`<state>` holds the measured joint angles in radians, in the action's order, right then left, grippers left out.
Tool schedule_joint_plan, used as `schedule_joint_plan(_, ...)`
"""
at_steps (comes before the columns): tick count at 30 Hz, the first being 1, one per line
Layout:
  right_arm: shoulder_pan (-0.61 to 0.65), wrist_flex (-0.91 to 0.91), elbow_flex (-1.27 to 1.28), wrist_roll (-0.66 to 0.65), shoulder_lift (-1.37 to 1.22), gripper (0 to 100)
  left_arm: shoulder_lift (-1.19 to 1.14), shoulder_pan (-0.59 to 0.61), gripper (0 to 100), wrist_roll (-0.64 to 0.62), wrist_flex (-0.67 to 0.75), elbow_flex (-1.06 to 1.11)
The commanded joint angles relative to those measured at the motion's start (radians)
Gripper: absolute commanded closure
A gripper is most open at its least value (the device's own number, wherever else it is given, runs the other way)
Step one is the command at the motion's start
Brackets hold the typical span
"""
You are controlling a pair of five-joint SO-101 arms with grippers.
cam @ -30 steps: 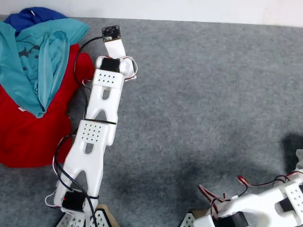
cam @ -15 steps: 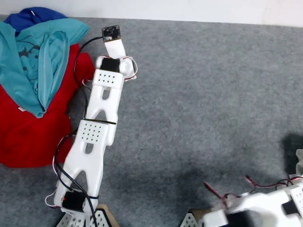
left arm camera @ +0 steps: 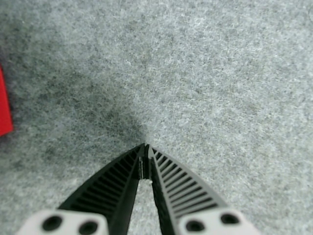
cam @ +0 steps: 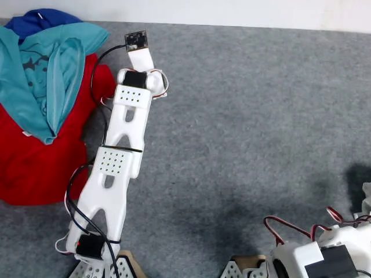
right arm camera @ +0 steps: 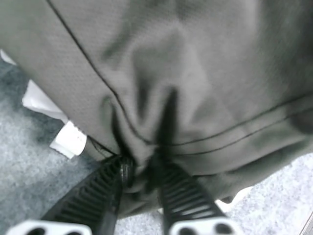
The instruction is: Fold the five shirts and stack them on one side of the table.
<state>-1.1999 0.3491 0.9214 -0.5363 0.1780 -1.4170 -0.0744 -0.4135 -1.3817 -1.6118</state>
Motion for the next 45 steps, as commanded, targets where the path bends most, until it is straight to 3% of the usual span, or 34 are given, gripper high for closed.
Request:
schedule_joint_plan(1,-0.001,-0.012,-0.033,0.009,0.071,98.5,0.013,-0.002,99,0.009,0.014,-0.028)
schedule_joint_plan(4,-0.008,-0.010,-0.030,0.077,0.133,99.1,0.013,-0.004,99,0.009,0.014,-0.028)
schedule_joint_plan(11,0.002,-0.008,0.150,0.072,0.352,99.1,0.013,-0.004,99,0.009,0.014,-0.028)
schedule_joint_plan(22,-0.007,-0.015,0.489,-0.129,0.676,99.1,0.013,-0.002,99,0.009,0.014,-0.028)
schedule_joint_plan(24,-0.012,-0.013,0.483,-0.130,0.673,97.4,0.013,-0.002,99,0.009,0.012,-0.028)
schedule_joint_plan(30,-0.016,-0.012,0.481,-0.129,0.674,78.9,0.013,-0.002,99,0.009,0.012,-0.028)
schedule_joint_plan(34,-0.019,0.010,0.437,-0.121,0.674,81.7,0.013,-0.002,99,0.009,0.012,-0.028)
schedule_joint_plan(40,-0.030,0.202,0.174,-0.034,0.664,85.7,0.013,-0.002,99,0.009,0.012,-0.028)
schedule_joint_plan(45,0.093,0.268,0.048,0.028,0.654,86.1,0.013,-0.001,99,0.009,0.012,-0.028)
